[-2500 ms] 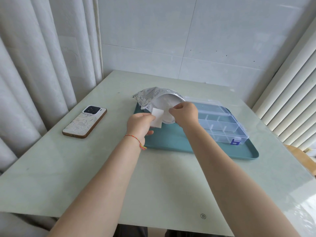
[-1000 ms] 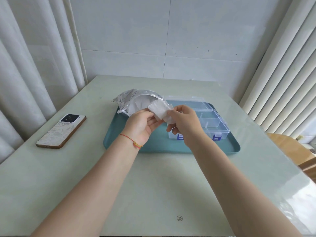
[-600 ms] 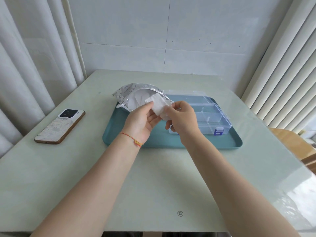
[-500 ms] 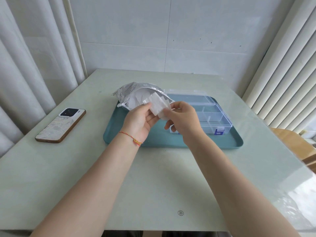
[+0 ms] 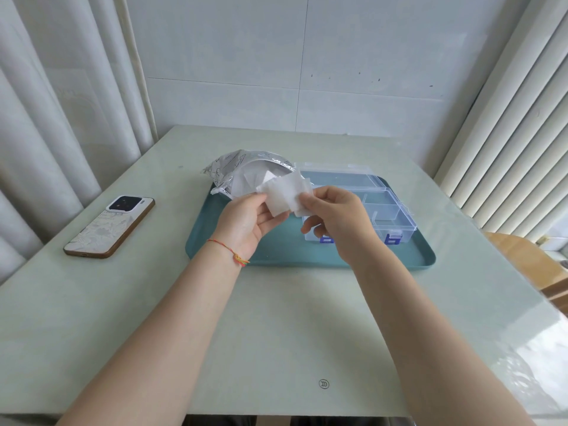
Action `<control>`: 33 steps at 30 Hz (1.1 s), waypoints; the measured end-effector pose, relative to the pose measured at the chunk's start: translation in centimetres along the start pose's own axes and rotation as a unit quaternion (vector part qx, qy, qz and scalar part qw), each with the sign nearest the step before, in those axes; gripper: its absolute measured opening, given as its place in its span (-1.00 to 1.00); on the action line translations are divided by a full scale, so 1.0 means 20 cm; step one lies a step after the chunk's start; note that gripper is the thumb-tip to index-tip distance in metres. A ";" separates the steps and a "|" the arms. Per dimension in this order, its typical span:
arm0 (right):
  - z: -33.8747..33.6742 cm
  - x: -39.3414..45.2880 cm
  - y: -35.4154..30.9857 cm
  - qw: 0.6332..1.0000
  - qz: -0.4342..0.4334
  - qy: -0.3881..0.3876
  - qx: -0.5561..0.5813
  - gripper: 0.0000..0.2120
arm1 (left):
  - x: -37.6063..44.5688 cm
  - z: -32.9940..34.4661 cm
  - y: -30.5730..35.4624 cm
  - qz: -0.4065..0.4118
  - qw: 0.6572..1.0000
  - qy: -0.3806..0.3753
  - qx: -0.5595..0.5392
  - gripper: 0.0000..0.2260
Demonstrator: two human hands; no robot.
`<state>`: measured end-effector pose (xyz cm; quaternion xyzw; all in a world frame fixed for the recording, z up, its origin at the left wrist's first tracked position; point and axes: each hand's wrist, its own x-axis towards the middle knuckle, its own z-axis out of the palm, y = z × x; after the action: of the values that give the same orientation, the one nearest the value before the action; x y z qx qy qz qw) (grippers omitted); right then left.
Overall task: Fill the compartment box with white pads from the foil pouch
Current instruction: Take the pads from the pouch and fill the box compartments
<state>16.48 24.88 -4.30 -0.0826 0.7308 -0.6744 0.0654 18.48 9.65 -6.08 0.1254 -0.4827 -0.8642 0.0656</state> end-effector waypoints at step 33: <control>0.01 0.00 0.01 0.997 0.016 -0.010 -0.075 -0.85 | -0.03 -0.01 0.00 0.001 0.994 -0.043 0.102 -0.78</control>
<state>16.59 24.70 -4.49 -0.0826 0.7797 -0.6159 0.0768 19.02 9.66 -6.14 0.0936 -0.5712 -0.8148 0.0328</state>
